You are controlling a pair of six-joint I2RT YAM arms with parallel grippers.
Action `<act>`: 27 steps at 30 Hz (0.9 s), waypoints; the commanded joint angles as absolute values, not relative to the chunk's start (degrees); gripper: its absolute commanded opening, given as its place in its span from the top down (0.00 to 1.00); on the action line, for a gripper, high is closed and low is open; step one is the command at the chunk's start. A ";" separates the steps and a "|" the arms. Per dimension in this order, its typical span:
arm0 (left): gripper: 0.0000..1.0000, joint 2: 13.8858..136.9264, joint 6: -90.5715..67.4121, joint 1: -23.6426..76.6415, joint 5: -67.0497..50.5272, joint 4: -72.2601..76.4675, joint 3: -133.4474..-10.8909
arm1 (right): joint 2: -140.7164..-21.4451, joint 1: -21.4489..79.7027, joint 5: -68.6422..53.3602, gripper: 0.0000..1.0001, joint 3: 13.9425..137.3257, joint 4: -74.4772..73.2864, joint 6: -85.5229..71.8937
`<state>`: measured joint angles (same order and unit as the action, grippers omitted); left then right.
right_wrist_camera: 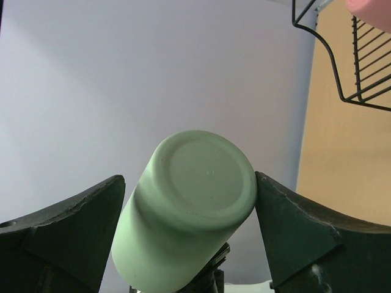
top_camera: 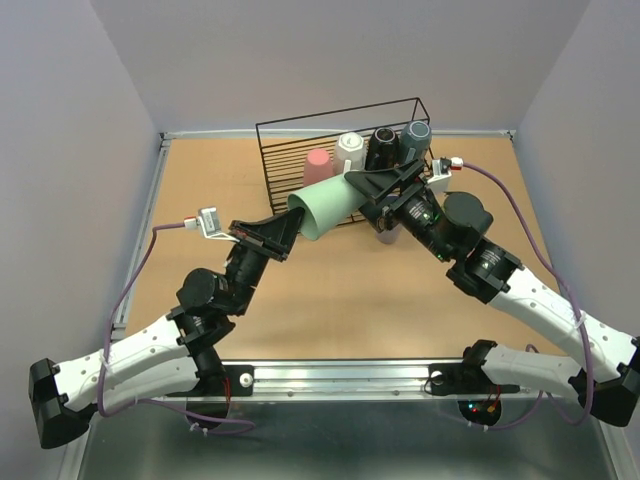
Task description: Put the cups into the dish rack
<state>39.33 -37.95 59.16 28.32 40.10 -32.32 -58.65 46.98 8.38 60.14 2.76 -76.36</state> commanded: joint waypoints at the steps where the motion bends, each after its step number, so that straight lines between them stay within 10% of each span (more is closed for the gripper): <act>1: 1.00 40.25 -37.18 59.33 26.72 45.53 -32.87 | -59.15 47.55 6.16 0.15 60.29 8.96 -76.82; 14: 0.98 47.81 -36.38 59.50 26.18 37.65 -39.45 | -61.00 47.55 6.32 0.97 64.07 9.40 -70.33; 27: 0.49 41.49 -43.67 59.50 31.90 11.52 -41.05 | -70.20 44.83 13.18 1.00 83.46 -1.65 -47.56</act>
